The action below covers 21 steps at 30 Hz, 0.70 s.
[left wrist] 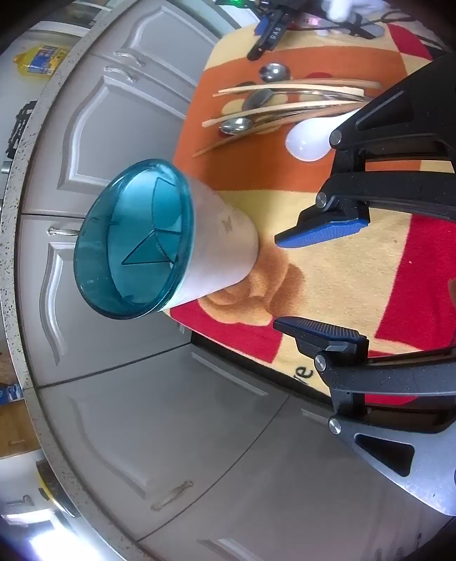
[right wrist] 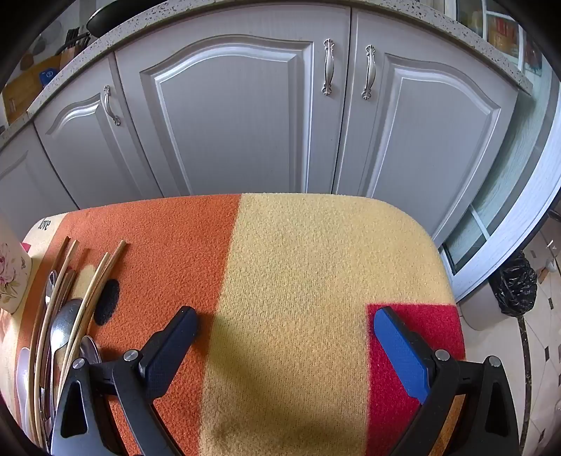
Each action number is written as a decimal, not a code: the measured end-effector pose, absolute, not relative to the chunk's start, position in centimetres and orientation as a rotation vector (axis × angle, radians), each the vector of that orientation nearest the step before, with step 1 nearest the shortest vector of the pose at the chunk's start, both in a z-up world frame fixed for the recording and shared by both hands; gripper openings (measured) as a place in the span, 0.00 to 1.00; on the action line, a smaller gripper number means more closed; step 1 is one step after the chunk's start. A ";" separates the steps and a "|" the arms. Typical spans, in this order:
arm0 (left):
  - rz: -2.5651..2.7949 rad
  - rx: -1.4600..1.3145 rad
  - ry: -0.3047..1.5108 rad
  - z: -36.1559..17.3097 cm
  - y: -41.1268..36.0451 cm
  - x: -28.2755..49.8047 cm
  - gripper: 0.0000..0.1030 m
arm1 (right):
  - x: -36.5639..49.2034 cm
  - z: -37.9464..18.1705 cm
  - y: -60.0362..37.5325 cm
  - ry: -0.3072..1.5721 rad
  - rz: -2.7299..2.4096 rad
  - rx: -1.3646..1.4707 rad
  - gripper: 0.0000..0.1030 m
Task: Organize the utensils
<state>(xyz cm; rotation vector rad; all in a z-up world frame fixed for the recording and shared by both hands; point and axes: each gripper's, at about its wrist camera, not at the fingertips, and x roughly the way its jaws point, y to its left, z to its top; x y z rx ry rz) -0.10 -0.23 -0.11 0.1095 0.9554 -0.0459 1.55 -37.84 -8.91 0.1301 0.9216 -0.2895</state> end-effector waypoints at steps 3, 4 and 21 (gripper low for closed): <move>-0.018 0.154 0.969 -0.8 -1.4 -0.8 0.39 | 1.5 -8.9 -37.9 0.917 -0.274 0.163 0.97; -0.027 0.151 0.970 -0.9 -1.8 -1.0 0.39 | 1.5 -8.9 -37.9 0.920 -0.278 0.163 0.97; -0.178 0.102 0.925 3.5 -5.1 -3.6 0.39 | -5.0 2.2 -29.5 0.880 -0.179 0.154 0.94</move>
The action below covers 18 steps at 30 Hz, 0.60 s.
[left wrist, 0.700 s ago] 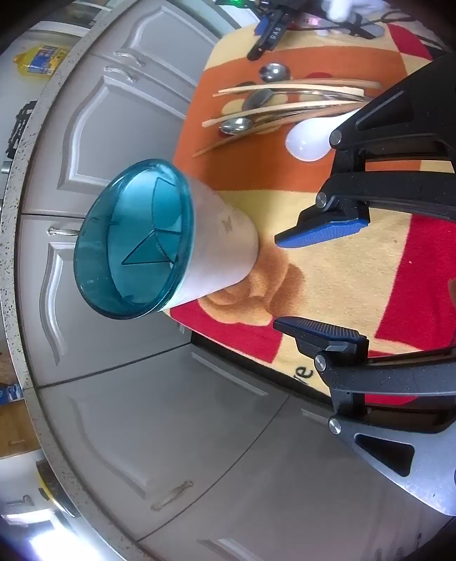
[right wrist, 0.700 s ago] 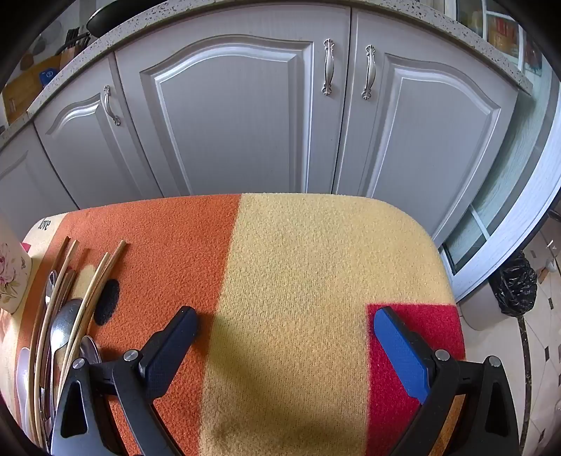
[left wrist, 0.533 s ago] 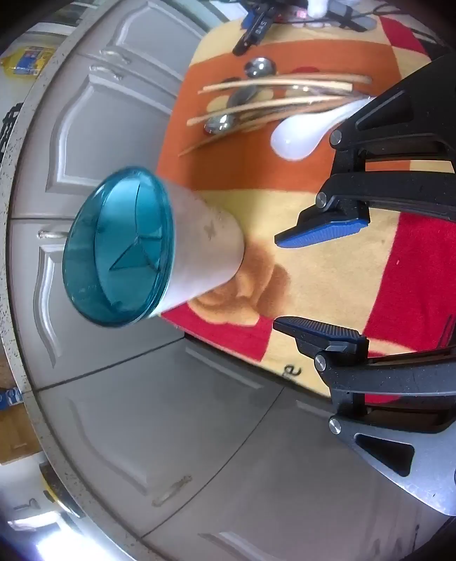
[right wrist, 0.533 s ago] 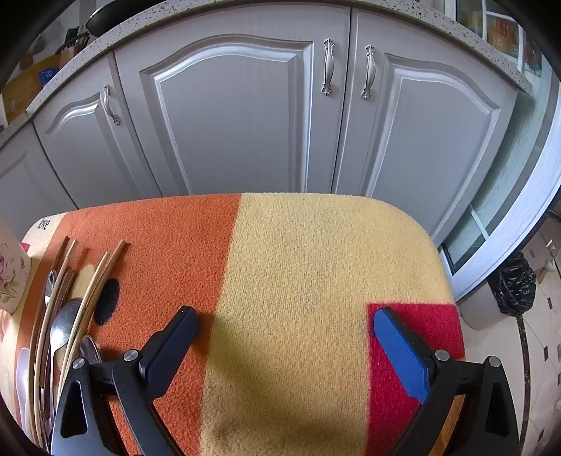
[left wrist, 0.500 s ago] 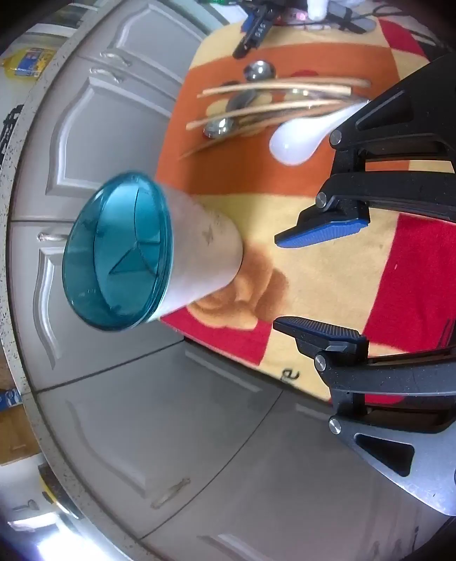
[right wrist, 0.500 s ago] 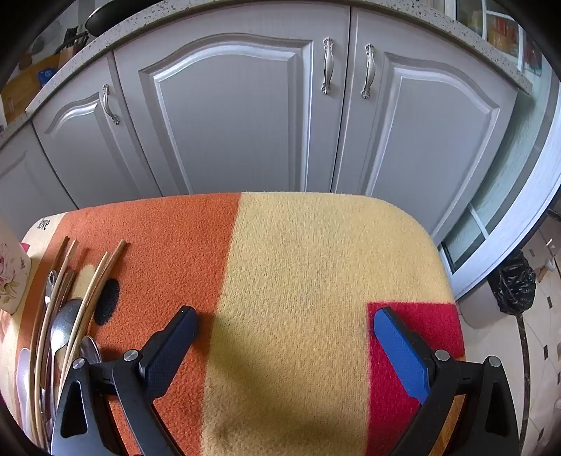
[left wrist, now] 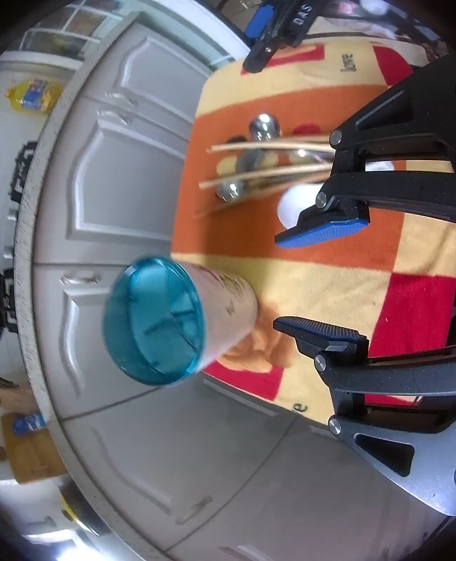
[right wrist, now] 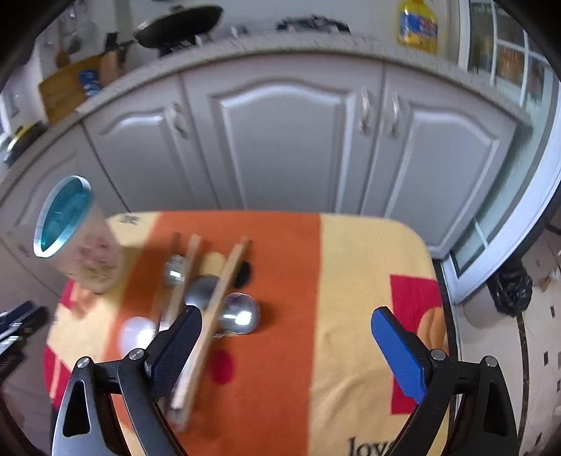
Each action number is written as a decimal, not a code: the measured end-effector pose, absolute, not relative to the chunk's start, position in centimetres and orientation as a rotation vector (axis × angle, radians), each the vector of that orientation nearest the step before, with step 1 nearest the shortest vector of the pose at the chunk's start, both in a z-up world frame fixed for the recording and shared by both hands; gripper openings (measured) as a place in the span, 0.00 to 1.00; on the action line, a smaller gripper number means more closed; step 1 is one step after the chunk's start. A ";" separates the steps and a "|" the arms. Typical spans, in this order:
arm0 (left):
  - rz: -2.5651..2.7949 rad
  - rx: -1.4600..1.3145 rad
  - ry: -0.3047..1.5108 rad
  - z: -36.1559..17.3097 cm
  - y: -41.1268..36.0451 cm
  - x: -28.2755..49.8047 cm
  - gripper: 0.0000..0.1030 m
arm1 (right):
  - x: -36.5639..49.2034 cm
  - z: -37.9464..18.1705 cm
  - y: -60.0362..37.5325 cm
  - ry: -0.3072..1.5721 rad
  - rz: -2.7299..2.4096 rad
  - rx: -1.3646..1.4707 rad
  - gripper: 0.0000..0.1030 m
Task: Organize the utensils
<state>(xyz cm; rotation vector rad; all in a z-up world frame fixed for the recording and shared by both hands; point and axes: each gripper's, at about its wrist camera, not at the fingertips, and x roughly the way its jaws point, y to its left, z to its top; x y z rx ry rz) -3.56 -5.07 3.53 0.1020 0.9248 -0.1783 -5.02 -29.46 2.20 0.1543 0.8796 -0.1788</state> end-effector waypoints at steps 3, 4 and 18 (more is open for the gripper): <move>-0.201 0.093 0.889 4.8 -5.5 -4.1 0.39 | -6.0 4.4 -28.0 0.842 -0.192 0.126 0.94; -0.209 0.090 0.878 5.3 -5.6 -4.3 0.39 | -6.4 5.0 -27.8 0.832 -0.193 0.116 0.94; -0.242 0.078 0.818 7.9 -6.8 -6.2 0.39 | -8.5 9.6 -24.4 0.742 -0.171 0.082 0.94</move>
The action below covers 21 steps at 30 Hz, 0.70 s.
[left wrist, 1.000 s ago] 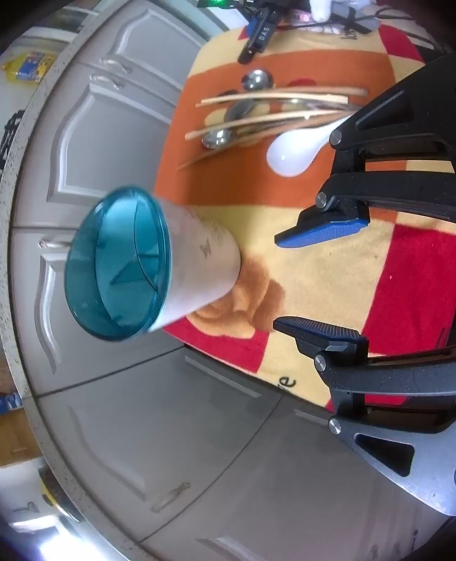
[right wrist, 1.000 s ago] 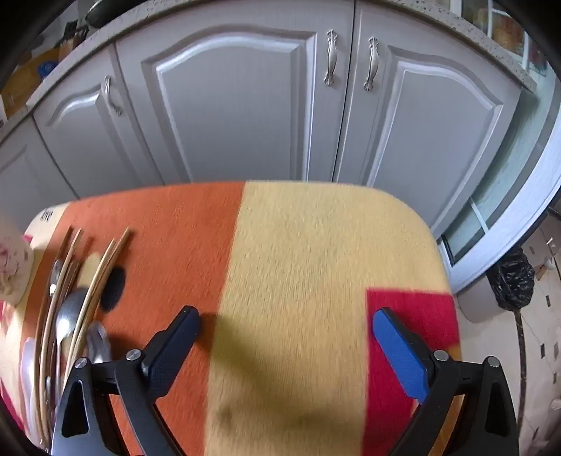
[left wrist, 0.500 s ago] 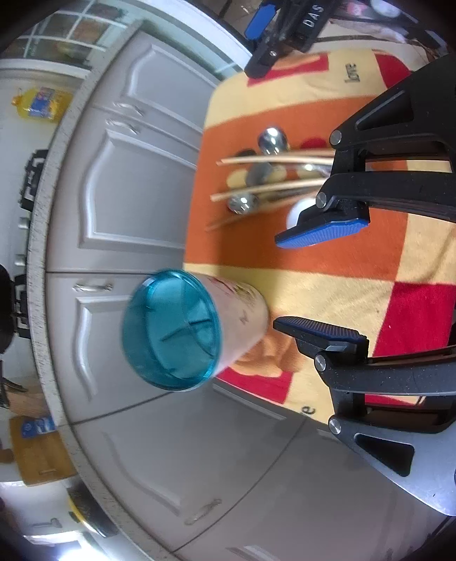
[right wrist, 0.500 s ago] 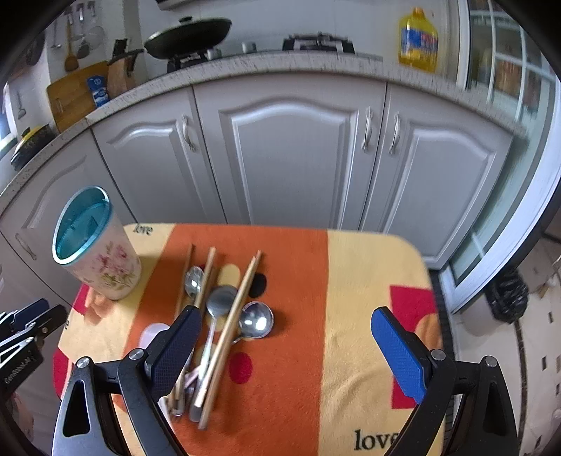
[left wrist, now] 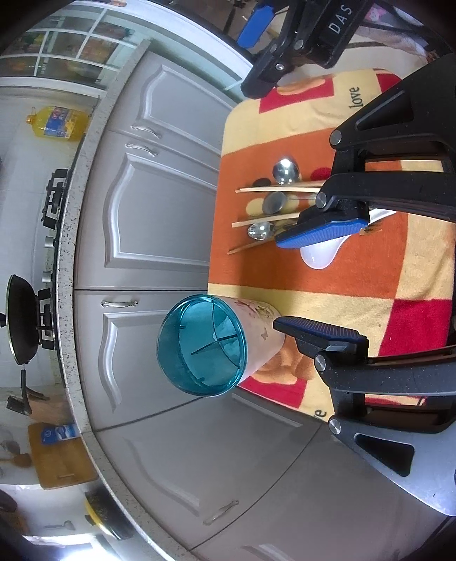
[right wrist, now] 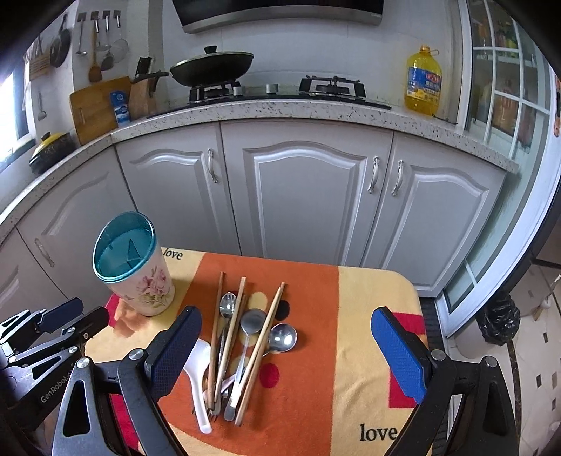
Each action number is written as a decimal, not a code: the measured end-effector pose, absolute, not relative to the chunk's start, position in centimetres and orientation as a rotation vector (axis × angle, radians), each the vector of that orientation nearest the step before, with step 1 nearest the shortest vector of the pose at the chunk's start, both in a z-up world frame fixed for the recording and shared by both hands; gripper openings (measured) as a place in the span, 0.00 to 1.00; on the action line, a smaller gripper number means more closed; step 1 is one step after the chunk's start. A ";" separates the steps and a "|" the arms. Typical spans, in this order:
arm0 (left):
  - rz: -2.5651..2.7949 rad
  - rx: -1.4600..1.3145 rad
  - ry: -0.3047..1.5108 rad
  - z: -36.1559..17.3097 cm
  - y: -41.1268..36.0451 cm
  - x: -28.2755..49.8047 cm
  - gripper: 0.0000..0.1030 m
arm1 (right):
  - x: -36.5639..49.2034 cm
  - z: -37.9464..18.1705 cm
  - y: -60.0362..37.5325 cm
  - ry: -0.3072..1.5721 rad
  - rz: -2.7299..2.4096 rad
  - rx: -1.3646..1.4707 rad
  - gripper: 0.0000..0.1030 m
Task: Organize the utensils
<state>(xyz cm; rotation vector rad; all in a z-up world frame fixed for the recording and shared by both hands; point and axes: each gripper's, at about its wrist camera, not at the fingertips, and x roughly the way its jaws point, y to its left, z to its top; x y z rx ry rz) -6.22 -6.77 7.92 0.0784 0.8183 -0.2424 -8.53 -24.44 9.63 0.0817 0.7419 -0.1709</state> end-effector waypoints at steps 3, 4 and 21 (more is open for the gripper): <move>-0.248 0.080 0.809 8.1 -6.8 -6.5 0.39 | -8.5 10.0 -24.2 0.740 -0.167 0.078 0.94; -0.251 0.078 0.807 8.2 -6.7 -6.5 0.39 | -8.5 10.1 -24.2 0.740 -0.167 0.075 0.94; -0.255 0.059 0.806 8.6 -6.1 -6.5 0.39 | -8.3 10.2 -23.3 0.744 -0.169 0.060 0.94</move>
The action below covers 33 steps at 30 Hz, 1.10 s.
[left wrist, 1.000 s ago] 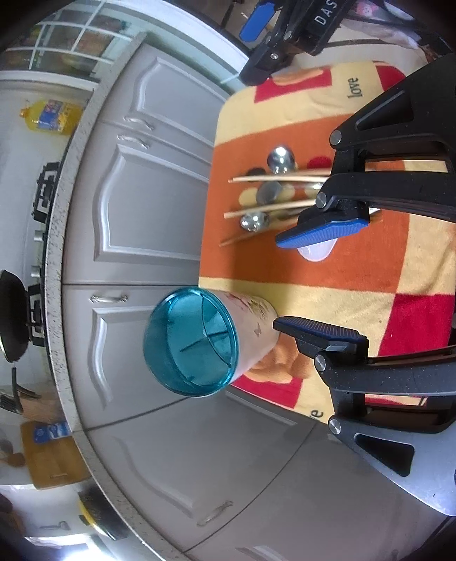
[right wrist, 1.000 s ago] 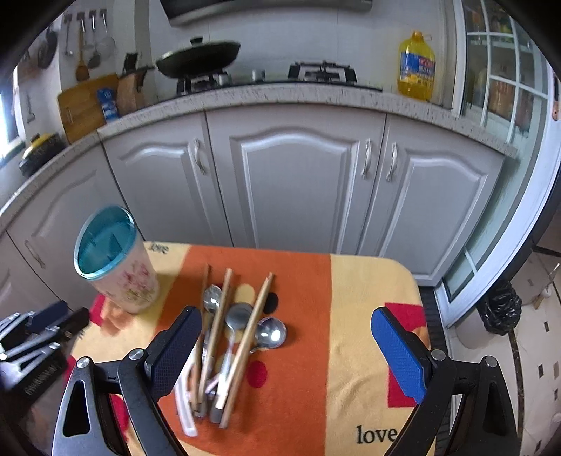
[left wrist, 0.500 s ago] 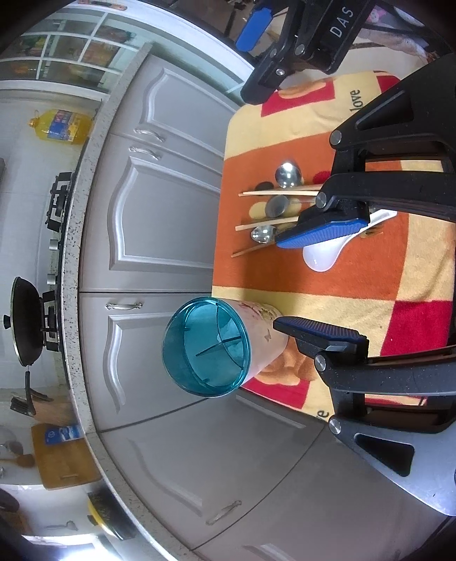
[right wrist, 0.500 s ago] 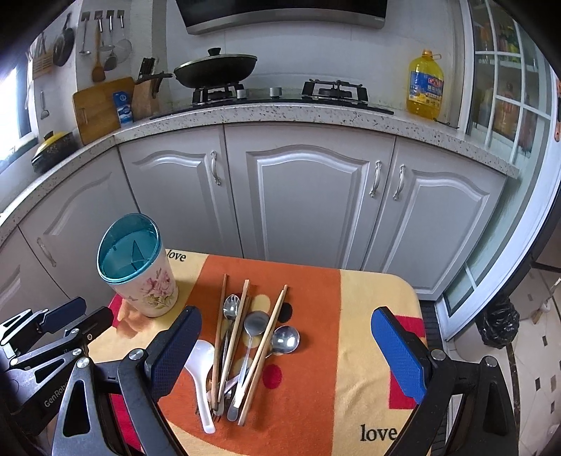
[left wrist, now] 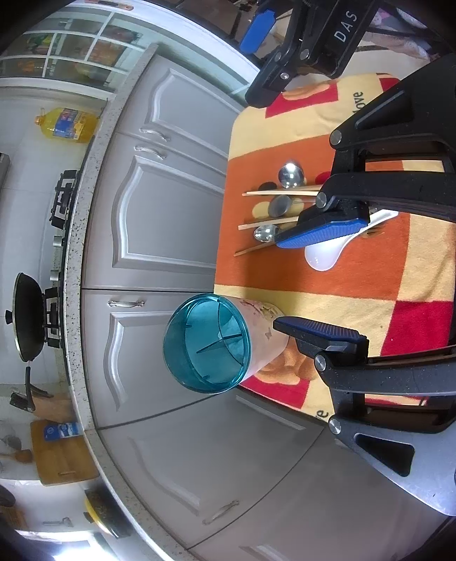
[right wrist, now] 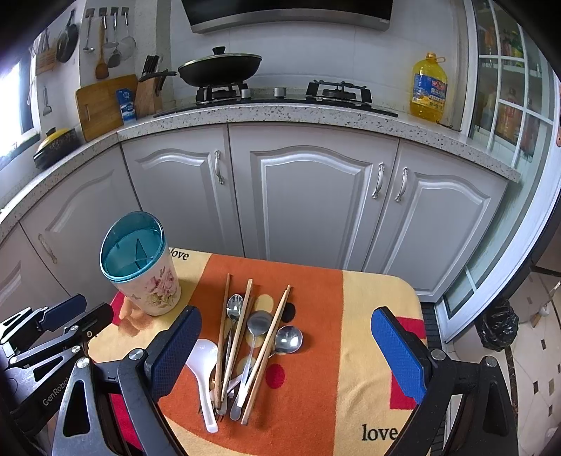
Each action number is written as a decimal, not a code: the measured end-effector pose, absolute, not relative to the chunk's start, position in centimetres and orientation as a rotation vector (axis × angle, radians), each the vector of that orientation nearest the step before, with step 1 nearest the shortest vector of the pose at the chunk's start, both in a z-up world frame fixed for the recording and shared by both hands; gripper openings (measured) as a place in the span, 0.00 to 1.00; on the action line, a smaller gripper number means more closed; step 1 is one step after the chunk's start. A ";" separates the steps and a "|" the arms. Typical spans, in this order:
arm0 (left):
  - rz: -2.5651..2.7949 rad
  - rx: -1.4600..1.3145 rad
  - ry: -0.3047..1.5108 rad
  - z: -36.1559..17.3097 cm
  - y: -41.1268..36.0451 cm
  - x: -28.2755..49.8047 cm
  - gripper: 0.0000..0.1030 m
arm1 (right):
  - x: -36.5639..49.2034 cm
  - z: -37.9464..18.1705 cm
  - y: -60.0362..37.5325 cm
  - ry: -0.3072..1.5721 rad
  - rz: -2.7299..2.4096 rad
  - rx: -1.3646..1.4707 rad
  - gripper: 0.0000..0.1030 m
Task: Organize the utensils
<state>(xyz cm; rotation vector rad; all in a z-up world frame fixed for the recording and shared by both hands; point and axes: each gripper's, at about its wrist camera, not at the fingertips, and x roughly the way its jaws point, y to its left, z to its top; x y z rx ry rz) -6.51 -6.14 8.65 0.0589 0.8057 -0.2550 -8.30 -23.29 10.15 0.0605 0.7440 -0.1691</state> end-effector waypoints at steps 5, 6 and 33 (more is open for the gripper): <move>-0.258 0.058 0.818 8.5 -6.2 -6.3 0.39 | -8.2 10.0 -23.2 0.748 -0.169 0.064 0.94; -0.259 0.057 0.819 8.4 -6.2 -6.3 0.39 | -8.2 10.0 -23.2 0.749 -0.169 0.064 0.94; -0.258 0.059 0.838 7.7 -6.3 -6.0 0.39 | -7.7 9.0 -23.2 0.782 -0.155 0.065 0.94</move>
